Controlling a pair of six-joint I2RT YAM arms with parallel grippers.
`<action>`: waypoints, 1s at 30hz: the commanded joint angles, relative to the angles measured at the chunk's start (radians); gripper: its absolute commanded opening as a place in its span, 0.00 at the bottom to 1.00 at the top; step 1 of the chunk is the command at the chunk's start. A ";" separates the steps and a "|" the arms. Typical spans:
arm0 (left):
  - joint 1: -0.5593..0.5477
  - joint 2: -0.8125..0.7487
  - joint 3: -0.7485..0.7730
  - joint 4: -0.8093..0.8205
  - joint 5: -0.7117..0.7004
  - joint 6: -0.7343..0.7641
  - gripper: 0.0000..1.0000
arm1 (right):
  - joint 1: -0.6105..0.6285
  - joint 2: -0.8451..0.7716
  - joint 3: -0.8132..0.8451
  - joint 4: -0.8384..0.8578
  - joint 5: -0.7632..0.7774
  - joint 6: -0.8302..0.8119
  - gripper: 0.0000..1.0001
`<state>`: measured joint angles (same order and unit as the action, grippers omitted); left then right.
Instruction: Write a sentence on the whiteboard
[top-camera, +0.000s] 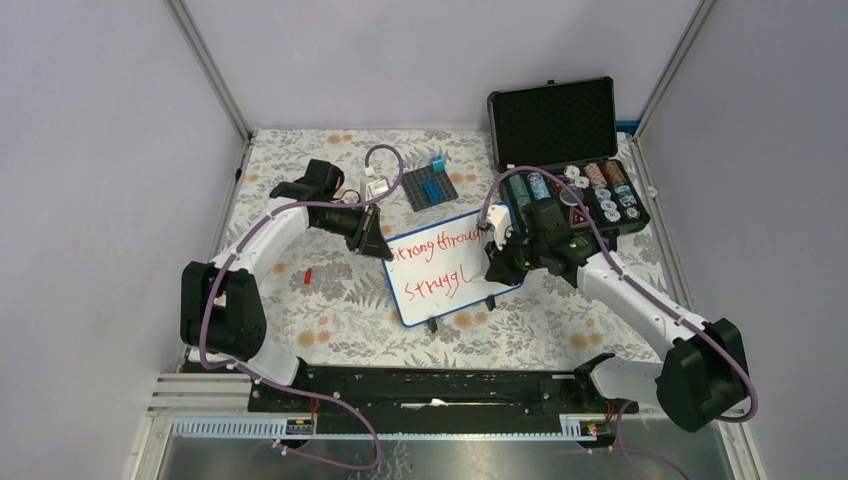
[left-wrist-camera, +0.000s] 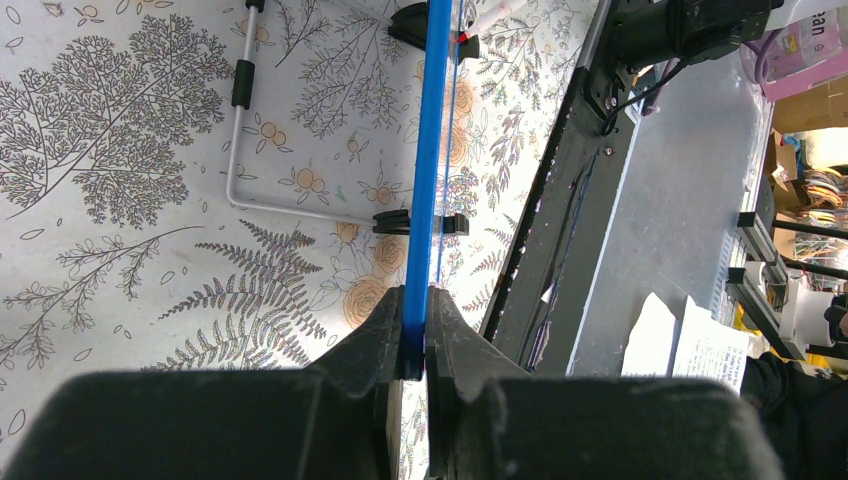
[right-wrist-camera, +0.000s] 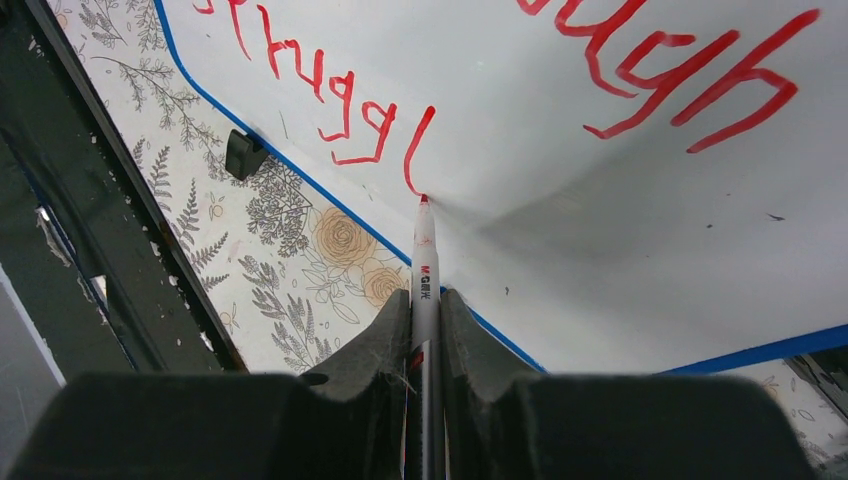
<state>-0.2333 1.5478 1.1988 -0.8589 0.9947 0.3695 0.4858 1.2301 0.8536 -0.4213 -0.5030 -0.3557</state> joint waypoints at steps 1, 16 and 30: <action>-0.009 0.010 0.021 0.031 -0.065 0.040 0.00 | -0.004 -0.049 0.061 -0.017 0.027 -0.012 0.00; -0.009 0.008 0.021 0.031 -0.068 0.039 0.00 | -0.004 -0.003 0.052 0.029 0.015 -0.005 0.00; -0.009 0.004 0.017 0.032 -0.069 0.040 0.00 | -0.022 -0.012 0.051 0.016 0.076 -0.024 0.00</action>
<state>-0.2333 1.5478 1.1988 -0.8589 0.9947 0.3695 0.4816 1.2324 0.8833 -0.4179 -0.4805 -0.3557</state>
